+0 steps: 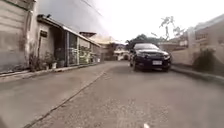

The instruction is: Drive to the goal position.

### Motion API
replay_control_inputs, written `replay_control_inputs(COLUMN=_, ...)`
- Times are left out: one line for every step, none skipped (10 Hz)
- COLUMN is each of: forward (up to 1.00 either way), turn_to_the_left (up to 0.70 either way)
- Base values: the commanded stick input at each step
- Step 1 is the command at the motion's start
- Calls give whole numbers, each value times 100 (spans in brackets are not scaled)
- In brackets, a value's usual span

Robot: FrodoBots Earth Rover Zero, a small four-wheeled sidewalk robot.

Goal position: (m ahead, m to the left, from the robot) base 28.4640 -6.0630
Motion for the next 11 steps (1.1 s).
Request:
replay_control_inputs(forward=100, turn_to_the_left=1)
replay_control_inputs(forward=100, turn_to_the_left=1)
replay_control_inputs(forward=100, turn_to_the_left=1)
replay_control_inputs(forward=100, turn_to_the_left=1)
replay_control_inputs(forward=100, turn_to_the_left=-4)
replay_control_inputs(forward=100, turn_to_the_left=-39)
replay_control_inputs(forward=100, turn_to_the_left=-39)
replay_control_inputs(forward=100, turn_to_the_left=-32)
replay_control_inputs(forward=100, turn_to_the_left=-10)
replay_control_inputs(forward=100, turn_to_the_left=1)
replay_control_inputs(forward=100, turn_to_the_left=1)
